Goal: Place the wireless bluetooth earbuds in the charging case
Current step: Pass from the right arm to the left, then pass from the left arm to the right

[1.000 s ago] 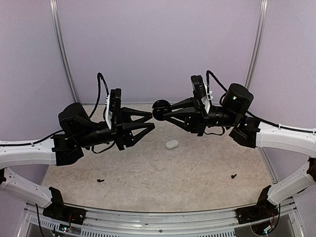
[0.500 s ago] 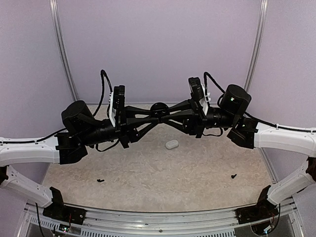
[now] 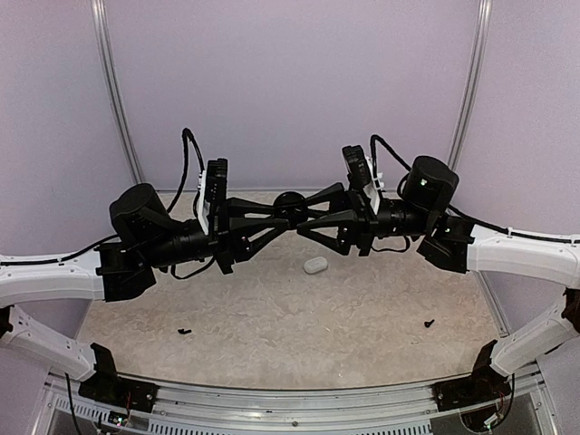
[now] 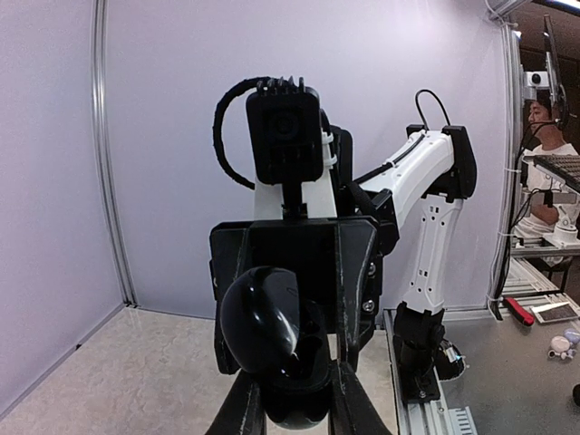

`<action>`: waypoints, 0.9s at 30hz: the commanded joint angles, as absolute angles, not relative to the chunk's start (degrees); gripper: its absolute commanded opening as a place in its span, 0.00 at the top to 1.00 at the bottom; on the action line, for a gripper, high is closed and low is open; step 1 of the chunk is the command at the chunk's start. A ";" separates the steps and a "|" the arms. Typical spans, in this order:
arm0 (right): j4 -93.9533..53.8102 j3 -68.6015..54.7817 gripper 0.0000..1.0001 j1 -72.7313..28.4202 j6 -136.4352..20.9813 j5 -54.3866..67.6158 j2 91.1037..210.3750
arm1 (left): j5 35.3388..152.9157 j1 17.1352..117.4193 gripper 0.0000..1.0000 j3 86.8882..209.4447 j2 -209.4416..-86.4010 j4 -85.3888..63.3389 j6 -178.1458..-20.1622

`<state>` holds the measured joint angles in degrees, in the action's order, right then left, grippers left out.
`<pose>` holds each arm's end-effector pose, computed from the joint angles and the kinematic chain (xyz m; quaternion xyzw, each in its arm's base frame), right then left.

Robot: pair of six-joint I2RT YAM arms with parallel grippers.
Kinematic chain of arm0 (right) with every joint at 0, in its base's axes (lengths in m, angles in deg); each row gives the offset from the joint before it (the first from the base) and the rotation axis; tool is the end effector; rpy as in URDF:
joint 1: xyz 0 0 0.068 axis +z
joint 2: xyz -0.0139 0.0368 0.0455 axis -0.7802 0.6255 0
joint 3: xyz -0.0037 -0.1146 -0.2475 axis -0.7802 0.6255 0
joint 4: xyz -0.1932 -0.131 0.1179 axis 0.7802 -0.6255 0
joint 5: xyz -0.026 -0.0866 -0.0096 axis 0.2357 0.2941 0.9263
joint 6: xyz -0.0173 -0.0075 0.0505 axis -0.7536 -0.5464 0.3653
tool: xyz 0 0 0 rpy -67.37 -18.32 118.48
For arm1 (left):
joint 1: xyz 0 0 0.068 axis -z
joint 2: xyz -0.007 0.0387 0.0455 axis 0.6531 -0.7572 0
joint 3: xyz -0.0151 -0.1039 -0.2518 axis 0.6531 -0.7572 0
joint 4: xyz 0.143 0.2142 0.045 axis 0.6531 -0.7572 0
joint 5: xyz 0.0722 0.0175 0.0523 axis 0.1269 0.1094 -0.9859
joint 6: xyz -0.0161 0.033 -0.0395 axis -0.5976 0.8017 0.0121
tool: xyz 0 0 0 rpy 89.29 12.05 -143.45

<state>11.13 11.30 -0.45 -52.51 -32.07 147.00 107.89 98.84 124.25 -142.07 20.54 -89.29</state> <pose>0.1757 0.2565 0.3622 -0.4805 0.4528 0.5833 0.4731 0.1379 -0.2466 0.3506 0.4216 0.4721 -0.4850 0.6034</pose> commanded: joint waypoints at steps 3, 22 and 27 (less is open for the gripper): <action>5.57 9.12 0.43 -0.78 -53.89 -31.95 144.94 | 107.68 99.18 0.96 124.25 -139.08 16.65 -86.53; -0.70 6.14 0.54 -0.75 -56.03 -32.98 146.58 | 107.57 98.61 0.98 124.83 -138.48 13.99 -86.28; -2.29 6.16 0.58 -0.83 -56.28 -32.93 146.79 | 107.75 98.44 0.98 124.89 -138.02 13.86 -86.41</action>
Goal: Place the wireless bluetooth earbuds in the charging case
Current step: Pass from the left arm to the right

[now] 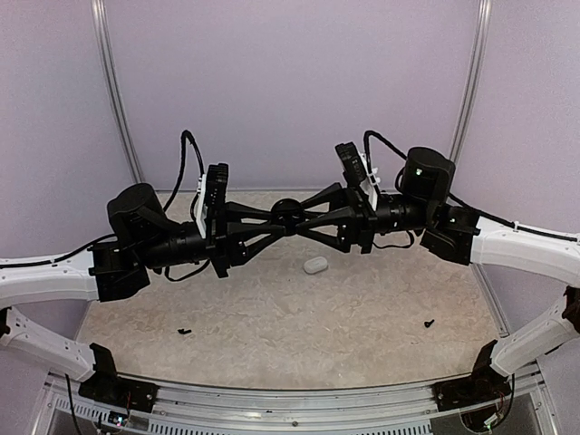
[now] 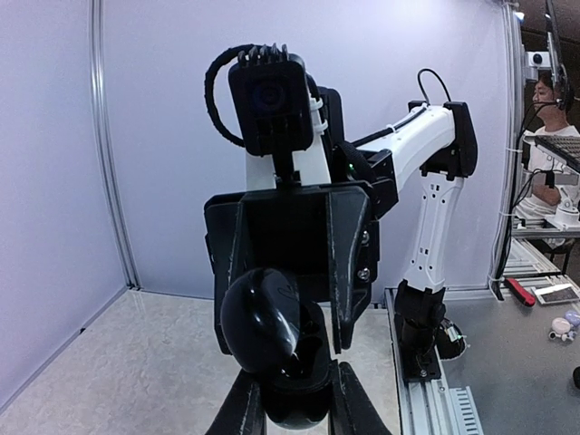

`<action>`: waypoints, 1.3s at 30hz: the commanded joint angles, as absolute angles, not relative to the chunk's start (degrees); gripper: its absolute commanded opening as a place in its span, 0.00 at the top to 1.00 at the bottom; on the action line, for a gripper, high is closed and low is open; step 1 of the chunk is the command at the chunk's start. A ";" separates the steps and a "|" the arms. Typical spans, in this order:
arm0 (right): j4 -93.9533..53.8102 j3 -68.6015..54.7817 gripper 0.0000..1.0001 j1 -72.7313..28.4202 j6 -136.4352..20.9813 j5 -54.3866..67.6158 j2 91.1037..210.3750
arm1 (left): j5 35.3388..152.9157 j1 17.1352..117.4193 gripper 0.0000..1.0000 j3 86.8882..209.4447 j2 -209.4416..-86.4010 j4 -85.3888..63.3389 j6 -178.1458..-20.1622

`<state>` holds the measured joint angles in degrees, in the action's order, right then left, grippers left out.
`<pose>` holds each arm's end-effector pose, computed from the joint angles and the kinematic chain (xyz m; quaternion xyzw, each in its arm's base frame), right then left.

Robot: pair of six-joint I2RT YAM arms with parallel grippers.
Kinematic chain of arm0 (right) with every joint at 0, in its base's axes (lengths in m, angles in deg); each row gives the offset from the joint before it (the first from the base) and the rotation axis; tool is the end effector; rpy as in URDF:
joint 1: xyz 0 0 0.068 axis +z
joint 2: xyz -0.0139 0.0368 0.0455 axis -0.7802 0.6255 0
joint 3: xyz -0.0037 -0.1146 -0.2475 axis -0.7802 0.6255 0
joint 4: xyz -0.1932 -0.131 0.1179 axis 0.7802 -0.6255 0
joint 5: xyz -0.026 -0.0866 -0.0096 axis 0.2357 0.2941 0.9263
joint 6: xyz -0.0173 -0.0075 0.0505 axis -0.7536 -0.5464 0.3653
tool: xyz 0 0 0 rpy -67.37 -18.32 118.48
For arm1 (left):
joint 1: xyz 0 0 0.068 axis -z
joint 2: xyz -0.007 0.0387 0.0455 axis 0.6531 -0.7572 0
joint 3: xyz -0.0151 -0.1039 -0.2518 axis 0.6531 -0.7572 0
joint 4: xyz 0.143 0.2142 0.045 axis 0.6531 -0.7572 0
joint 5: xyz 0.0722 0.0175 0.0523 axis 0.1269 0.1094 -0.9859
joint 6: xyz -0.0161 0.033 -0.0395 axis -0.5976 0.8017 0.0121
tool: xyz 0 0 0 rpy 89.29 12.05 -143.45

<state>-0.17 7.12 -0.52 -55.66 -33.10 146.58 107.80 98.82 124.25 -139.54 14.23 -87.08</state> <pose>0.1760 0.2569 0.3706 -0.4975 0.4785 0.5707 0.4448 0.1336 -0.2395 0.3504 0.4388 0.4880 -0.4670 0.5926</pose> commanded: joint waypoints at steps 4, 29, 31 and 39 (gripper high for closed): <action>-2.60 6.24 0.67 -0.88 -56.54 -32.77 146.52 | 107.76 98.34 0.98 124.92 -137.82 13.56 -86.44; 3.04 6.62 0.86 -0.83 -54.42 -34.69 147.62 | 108.80 98.41 0.67 125.69 -140.45 15.54 -87.31; 3.66 6.84 0.87 -0.84 -54.12 -34.57 147.60 | 108.75 98.43 0.67 125.61 -140.54 16.37 -87.31; 5.15 7.43 0.87 -0.88 -53.06 -35.05 148.14 | 108.50 98.43 0.68 125.19 -141.11 19.54 -90.00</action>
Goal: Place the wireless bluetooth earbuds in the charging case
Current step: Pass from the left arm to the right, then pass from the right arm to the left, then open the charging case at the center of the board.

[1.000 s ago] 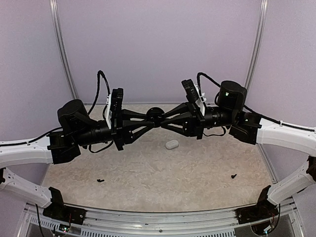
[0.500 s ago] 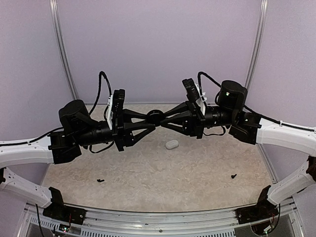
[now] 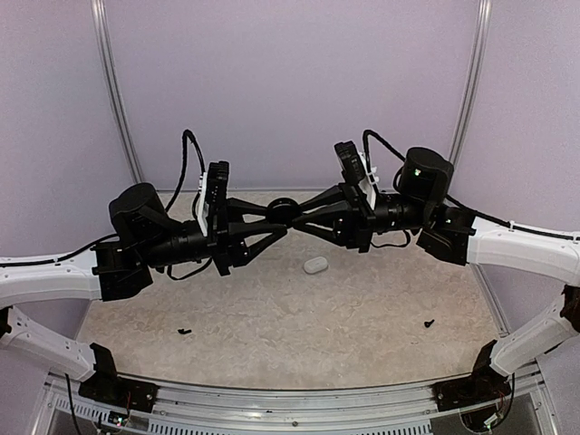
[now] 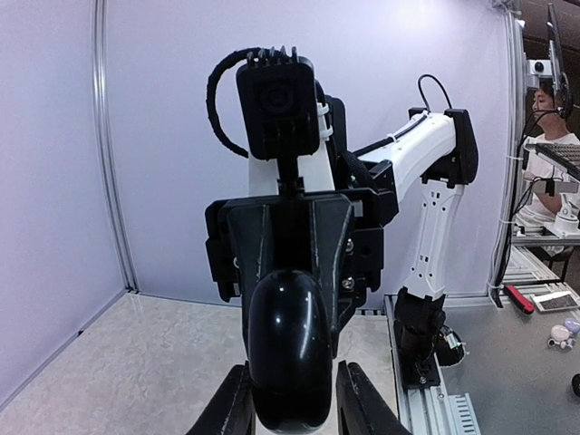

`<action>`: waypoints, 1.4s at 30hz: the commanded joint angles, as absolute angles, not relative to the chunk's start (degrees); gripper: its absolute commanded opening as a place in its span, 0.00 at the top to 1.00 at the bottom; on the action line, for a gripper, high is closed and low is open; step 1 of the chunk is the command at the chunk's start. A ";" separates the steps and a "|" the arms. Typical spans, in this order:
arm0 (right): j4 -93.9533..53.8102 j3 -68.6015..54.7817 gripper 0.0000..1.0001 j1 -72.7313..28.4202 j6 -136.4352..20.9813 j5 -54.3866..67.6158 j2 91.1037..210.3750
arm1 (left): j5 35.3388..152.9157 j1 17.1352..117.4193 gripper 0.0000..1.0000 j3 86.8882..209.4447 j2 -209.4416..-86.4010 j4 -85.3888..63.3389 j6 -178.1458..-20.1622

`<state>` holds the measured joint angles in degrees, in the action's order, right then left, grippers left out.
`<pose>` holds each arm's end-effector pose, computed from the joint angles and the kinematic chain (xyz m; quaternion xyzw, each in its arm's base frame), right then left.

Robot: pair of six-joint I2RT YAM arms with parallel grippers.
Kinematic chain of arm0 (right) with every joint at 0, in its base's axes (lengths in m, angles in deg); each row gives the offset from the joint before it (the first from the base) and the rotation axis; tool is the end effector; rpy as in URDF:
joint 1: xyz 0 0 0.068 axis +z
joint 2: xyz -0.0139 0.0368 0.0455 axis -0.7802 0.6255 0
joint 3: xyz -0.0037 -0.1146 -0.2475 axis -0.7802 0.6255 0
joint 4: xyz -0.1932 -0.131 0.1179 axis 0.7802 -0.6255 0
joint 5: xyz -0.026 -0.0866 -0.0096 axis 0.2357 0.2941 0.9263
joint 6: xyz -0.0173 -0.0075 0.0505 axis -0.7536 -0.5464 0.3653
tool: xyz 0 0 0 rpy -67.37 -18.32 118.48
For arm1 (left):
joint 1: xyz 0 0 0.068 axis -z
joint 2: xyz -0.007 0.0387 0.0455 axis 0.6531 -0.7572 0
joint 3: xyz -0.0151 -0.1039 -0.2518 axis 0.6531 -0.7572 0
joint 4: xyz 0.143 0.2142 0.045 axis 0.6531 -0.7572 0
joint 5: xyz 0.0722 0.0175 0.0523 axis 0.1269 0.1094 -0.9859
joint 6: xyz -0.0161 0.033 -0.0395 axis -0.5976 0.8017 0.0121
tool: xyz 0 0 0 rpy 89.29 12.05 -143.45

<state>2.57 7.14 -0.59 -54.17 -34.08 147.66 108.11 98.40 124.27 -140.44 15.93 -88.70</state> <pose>0.1786 0.2601 0.3695 -0.4959 0.4706 0.5803 0.4426 0.1369 -0.2413 0.3497 0.4299 0.4894 -0.4759 0.5910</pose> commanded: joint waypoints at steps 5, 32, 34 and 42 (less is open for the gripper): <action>5.79 7.69 0.87 -0.83 -52.91 -34.88 147.88 | 108.49 98.42 0.69 125.09 -141.65 20.43 -90.56; 0.11 4.48 0.39 -1.51 -54.40 -27.07 147.92 | 109.88 98.42 0.95 125.03 -139.57 11.79 -86.05; 0.46 4.35 0.40 -1.49 -54.06 -26.52 147.72 | 109.47 98.75 0.96 125.12 -139.72 11.14 -85.38; 0.21 3.99 0.41 -1.82 -53.99 -23.50 147.41 | 109.15 99.42 0.97 125.14 -140.00 9.89 -83.67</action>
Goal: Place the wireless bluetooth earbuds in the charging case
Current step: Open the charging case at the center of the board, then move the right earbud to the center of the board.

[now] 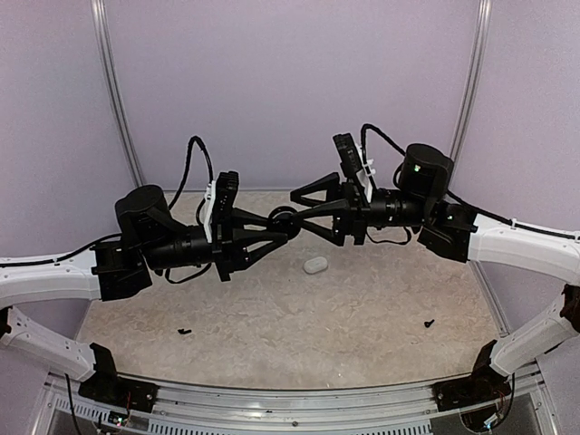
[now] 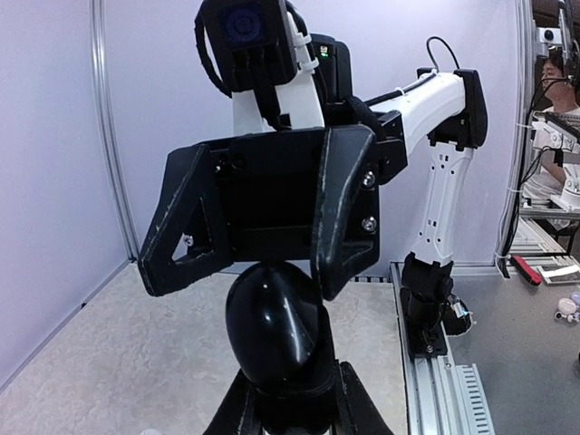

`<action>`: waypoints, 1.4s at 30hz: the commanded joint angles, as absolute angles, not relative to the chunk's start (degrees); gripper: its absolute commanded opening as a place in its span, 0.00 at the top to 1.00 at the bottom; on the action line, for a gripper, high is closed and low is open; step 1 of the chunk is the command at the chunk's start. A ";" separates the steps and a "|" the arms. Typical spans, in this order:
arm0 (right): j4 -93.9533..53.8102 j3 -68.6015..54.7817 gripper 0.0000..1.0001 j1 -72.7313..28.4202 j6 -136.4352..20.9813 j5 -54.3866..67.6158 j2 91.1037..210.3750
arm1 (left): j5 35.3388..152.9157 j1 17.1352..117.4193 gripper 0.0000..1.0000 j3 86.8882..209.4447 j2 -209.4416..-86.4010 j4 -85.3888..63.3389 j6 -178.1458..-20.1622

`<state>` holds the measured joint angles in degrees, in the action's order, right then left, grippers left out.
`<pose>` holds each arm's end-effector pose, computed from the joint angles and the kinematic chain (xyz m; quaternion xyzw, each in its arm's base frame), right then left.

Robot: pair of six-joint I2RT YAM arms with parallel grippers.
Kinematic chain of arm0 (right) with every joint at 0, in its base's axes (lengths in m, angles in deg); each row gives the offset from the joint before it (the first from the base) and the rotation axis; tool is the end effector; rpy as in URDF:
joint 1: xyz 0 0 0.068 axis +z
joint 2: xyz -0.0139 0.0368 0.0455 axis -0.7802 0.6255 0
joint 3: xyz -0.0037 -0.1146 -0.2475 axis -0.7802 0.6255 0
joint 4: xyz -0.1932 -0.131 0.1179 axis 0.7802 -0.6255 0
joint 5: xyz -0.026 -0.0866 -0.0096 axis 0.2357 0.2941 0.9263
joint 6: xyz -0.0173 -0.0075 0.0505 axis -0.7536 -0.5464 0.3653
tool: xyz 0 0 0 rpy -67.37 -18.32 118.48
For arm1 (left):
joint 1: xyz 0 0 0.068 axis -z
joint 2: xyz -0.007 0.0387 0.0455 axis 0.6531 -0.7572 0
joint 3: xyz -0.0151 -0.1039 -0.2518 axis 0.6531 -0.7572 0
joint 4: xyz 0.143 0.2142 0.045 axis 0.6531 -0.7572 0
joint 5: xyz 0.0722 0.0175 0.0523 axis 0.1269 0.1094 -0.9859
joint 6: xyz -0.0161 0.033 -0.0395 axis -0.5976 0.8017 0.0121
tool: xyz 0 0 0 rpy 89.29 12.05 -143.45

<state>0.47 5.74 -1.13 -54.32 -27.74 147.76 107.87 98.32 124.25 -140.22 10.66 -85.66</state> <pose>0.1854 0.2593 0.3742 -0.4637 0.5037 0.5552 0.4722 0.1376 -0.2413 0.3408 0.4524 0.5101 -0.4507 0.5762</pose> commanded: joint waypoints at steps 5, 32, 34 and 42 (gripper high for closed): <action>0.56 4.25 0.41 -2.11 -53.97 -23.04 147.12 | 108.31 99.57 0.97 125.13 -140.01 9.57 -83.78; -1.74 7.87 0.43 -3.98 -59.61 -21.13 154.86 | 98.46 81.49 1.00 123.17 -134.32 7.66 -103.22; -0.96 7.00 0.44 -2.71 -60.44 -21.04 158.32 | 96.81 80.06 1.00 123.28 -133.32 6.18 -103.26; -4.40 -4.41 0.50 3.97 -66.83 -18.54 177.01 | 94.24 75.88 1.00 123.82 -131.13 2.77 -103.66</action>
